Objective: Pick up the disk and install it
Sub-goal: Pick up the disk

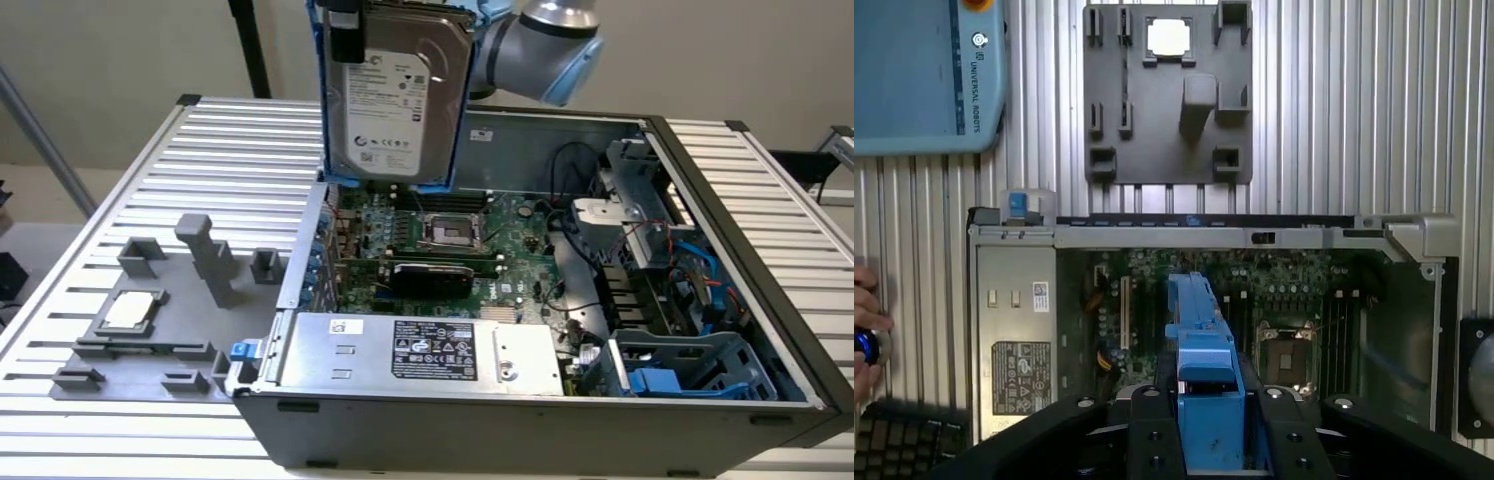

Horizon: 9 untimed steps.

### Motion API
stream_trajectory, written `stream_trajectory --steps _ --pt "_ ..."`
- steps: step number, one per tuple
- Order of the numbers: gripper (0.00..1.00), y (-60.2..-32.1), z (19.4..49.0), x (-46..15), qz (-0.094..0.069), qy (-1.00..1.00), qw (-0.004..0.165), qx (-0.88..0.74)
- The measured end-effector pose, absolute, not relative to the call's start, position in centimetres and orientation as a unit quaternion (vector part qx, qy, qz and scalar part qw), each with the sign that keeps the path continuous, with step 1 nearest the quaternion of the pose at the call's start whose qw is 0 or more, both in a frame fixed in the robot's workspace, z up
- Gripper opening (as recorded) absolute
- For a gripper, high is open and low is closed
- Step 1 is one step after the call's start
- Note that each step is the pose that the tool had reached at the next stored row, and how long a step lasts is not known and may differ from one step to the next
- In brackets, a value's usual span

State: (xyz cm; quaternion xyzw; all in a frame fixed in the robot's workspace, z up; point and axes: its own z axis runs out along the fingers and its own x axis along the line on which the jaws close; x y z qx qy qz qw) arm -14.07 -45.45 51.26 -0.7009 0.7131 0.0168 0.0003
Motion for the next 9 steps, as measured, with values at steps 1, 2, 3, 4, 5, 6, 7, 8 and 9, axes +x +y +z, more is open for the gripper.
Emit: stream_trajectory --steps 1,2,3,4,5,6,7,8,9 --pt "0.33 -45.7 51.3 -13.8 0.017 0.713 0.0 -0.701" --pt "0.33 -46.0 51.3 -13.6 0.017 0.713 0.001 -0.701" --pt "0.33 -46.2 51.3 -13.4 0.017 0.713 0.001 -0.701" --pt "0.33 -46.5 51.3 -13.2 0.017 0.713 0.001 -0.701" --pt "0.33 -46.7 51.3 -12.9 0.017 0.713 0.001 -0.701" --pt "0.33 -46.9 51.3 -12.7 0.017 0.713 0.001 -0.701" --pt "0.33 -47.2 51.3 -12.4 0.017 0.713 0.002 -0.701" --pt "0.33 -47.4 51.3 -12.1 0.017 0.713 0.002 -0.701" --pt "0.33 -47.6 51.3 -11.8 0.016 0.713 0.002 -0.701"
